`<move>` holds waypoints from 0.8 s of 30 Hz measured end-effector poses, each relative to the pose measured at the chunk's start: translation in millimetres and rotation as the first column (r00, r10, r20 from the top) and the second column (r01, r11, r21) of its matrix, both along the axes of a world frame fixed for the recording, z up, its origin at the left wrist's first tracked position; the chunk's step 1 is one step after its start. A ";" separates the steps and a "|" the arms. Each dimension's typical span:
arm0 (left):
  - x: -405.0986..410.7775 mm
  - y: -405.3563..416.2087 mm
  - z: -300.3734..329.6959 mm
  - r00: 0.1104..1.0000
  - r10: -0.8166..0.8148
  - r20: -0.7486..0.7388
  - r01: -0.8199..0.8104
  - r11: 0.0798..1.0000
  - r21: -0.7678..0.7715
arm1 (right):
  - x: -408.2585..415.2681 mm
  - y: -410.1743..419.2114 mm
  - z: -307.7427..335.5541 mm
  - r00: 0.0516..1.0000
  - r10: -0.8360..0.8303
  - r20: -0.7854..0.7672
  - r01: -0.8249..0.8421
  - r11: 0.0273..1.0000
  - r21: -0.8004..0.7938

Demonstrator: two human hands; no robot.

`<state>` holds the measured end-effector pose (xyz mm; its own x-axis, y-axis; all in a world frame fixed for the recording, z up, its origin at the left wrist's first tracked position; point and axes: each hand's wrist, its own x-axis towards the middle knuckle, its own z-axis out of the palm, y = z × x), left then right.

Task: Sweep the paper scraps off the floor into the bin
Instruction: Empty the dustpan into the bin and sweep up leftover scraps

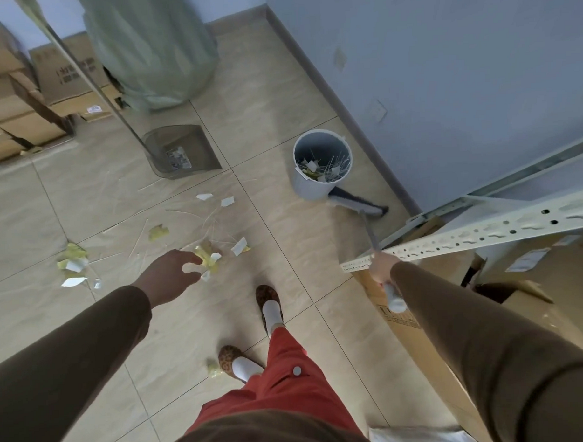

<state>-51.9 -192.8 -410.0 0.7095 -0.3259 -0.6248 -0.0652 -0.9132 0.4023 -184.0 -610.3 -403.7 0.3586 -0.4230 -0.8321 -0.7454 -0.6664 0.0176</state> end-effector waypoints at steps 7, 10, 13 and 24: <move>-6.0 -17.9 9.8 1.000 -0.016 -0.007 0.015 0.997 -0.078 | -66.7 18.1 60.4 0.954 -0.300 0.015 0.281 0.908 0.312; -6.6 -16.8 16.7 1.000 -0.016 0.004 0.016 0.996 -0.090 | -76.2 36.4 78.0 0.867 -0.498 0.024 0.444 0.792 0.418; -11.0 -3.1 21.0 1.000 0.001 0.000 -0.001 0.997 -0.079 | -59.2 90.5 57.4 0.820 -0.563 0.101 0.481 0.773 0.413; -36.6 70.7 17.4 0.993 0.111 -0.043 -0.111 0.994 -0.015 | -27.6 259.6 39.5 0.827 -0.552 -0.105 0.480 0.597 0.642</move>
